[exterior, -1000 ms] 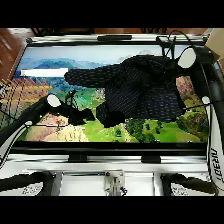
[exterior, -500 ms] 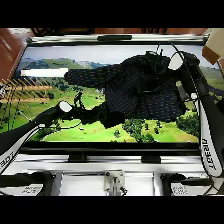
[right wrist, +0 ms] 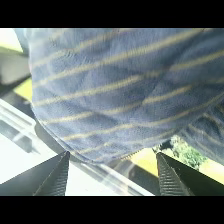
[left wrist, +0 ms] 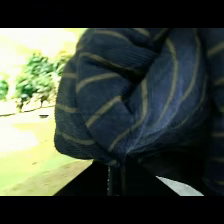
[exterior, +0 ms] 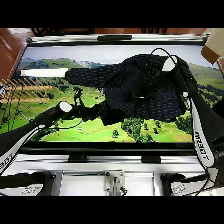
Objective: Fold the shirts.
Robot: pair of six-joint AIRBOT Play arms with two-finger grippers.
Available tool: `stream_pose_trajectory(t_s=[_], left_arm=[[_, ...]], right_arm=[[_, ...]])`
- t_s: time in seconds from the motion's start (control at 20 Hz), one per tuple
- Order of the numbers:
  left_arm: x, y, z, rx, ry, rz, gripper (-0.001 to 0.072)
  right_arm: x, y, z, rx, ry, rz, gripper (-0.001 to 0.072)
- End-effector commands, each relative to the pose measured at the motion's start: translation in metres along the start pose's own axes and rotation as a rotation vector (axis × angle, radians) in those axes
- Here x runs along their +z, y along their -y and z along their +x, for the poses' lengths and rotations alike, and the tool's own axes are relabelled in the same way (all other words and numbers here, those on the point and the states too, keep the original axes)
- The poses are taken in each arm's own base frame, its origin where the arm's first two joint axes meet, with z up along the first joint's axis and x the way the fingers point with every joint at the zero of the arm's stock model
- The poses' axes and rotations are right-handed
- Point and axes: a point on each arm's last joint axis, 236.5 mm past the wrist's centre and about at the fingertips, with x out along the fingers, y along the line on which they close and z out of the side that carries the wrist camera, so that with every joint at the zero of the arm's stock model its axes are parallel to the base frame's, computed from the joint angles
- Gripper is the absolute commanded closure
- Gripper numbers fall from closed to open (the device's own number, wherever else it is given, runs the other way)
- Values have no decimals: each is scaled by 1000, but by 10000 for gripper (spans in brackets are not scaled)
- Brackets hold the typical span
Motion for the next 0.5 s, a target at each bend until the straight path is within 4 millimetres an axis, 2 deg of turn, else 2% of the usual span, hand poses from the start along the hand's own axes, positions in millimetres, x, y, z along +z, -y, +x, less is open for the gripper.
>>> stream_pose_trajectory(t_s=[0.0,0.1,0.2,0.35,0.4,0.45], left_arm=[[3,11,-9,-22,19,87,641],[6,16,-15,-28,34,108,641],[6,16,-16,-24,34,118,641],[6,18,-18,-28,36,122,641],[6,20,-19,-31,40,129,641],[7,21,-21,-34,44,152,641]], right_arm=[[-8,20,12,-126,-51,15,63],[-9,17,27,-111,-82,49,63],[-1,10,44,-43,-80,117,63],[30,-13,65,56,22,133,63],[43,-21,67,68,77,126,89],[53,-27,66,72,126,114,328]])
